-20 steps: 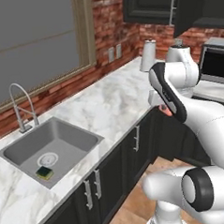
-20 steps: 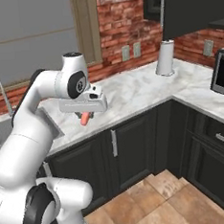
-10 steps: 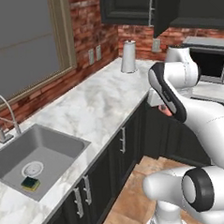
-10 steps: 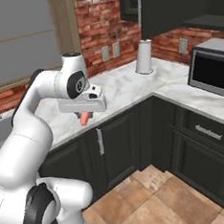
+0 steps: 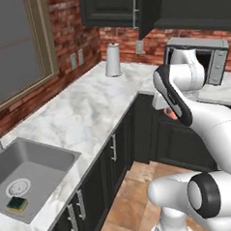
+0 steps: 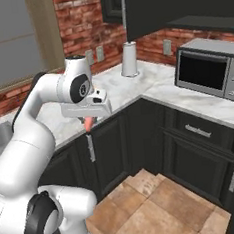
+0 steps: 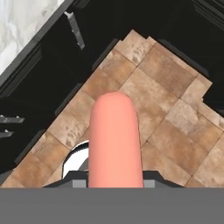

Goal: Pick up the bar soap and sponge from the sink, and place them back in the cabinet, and close the cabinet doors.

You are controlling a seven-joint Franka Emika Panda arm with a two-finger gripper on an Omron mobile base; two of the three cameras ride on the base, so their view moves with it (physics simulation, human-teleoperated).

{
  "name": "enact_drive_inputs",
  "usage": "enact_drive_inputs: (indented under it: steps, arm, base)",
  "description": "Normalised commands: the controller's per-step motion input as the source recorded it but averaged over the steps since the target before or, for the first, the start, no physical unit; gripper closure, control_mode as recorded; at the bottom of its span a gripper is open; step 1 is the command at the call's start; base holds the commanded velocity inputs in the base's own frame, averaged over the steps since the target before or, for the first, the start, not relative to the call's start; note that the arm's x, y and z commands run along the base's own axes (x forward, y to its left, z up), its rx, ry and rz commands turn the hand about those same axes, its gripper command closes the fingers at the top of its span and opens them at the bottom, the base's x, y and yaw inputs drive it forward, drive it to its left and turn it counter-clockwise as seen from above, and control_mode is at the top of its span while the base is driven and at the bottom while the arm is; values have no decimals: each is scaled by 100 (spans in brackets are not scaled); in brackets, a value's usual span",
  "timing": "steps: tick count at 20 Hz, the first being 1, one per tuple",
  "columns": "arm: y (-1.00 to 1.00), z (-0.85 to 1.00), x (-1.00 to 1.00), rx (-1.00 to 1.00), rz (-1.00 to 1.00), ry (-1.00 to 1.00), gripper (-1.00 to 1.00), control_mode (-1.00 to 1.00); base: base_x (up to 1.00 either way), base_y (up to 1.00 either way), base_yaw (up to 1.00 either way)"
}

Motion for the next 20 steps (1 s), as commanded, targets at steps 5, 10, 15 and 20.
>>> enact_drive_inputs:
  steps: [5, 10, 15, 20]
  arm:
    - [0, 0, 0, 0, 0, 0, 100, 100]
    - [0, 0, 0, 0, 0, 0, 100, 100]
    - [0, 0, 0, 0, 0, 0, 100, 100]
    - [0, 0, 0, 0, 0, 0, 100, 100]
  base:
    - [0, 0, -26]
    - [0, 0, -24]
    - [0, 0, -26]
    - [13, 8, -31]
